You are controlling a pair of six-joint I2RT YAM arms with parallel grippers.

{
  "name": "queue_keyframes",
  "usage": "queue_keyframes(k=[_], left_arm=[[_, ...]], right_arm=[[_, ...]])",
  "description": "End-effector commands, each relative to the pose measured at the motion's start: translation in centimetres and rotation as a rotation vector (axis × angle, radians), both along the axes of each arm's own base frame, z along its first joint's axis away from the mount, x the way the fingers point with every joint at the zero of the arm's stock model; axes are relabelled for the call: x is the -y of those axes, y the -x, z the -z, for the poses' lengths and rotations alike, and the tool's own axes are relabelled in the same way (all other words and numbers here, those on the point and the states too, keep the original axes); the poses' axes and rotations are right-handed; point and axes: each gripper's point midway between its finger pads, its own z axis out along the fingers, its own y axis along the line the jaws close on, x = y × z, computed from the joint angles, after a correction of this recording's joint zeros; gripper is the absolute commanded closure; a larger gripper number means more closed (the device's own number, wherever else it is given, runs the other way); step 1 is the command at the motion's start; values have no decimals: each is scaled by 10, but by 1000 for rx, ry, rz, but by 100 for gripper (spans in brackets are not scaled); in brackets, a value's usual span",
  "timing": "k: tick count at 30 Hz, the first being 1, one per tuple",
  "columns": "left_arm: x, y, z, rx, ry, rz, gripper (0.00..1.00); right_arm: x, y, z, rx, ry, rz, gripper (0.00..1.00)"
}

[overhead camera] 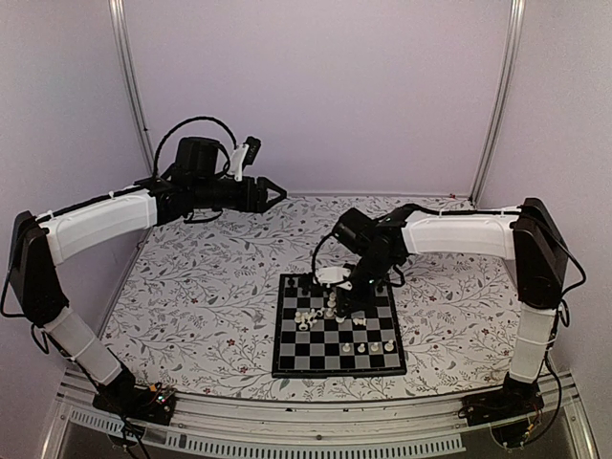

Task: Set up the chess pieces on the board
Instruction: Pick up the chess piece from the chessboard.

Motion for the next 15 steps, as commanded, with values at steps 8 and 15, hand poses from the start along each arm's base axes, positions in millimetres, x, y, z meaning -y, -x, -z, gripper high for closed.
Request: queue_keyframes(k=[8,15], left_arm=[[6,0,-9,19,8,23,30],[6,0,-7,16,6,23,30]], right_arm=[[9,38,-66,-40,-128,-71,91],[18,86,-47,-76,-74,-201,91]])
